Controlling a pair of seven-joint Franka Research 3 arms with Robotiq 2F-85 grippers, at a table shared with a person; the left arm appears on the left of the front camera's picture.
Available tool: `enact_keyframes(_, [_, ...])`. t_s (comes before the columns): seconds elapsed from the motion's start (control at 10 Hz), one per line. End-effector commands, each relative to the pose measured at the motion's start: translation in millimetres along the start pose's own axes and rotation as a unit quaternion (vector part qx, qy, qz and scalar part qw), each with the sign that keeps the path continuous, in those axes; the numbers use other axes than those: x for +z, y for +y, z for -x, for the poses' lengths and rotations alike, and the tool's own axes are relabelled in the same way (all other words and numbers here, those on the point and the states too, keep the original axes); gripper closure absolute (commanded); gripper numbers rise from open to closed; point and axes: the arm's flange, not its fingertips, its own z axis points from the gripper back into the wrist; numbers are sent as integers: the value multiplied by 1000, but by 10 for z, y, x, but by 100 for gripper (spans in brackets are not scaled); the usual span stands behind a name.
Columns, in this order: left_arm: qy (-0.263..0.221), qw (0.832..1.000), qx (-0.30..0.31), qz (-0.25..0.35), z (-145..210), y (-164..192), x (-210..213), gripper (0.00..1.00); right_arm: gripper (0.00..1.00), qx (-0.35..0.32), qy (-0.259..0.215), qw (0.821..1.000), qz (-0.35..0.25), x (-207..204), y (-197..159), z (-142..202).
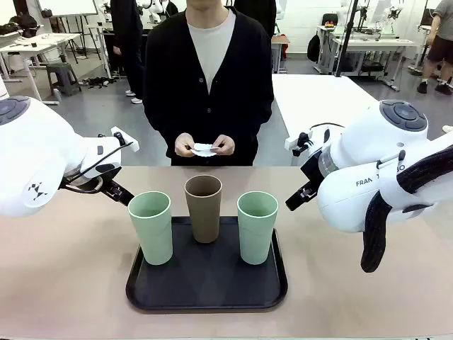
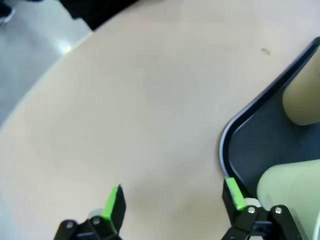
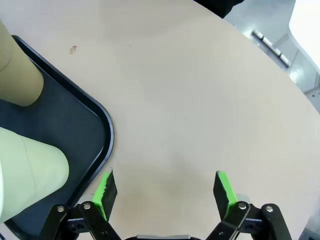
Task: Place coasters on the table and set cups on them.
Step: Pick up one Reusable plastic cup and place it on a coaster set by the human.
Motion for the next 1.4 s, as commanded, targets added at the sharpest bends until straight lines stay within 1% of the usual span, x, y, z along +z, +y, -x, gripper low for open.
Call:
enact_keyframes(0.0, [0,1000,0,0,0,-1,0,0,0,0,0,1000,0,0,0,0])
enact_keyframes(1.0, [0,1000,0,0,0,0,0,0,0,0,0,1000,0,0,-1,0])
enact_keyframes(1.1, [24,999,7,-26,-106,132,214,0,0,-2,19,999,-31,169,-9,-108])
enact_keyframes(1.2, [42,999,-14,-28,-162,139,624,0,0,12,48,998,-36,482,66,-186])
enact_keyframes(1.3, [61,997,-17,-42,-184,154,918,0,0,11,66,997,-32,733,119,-218])
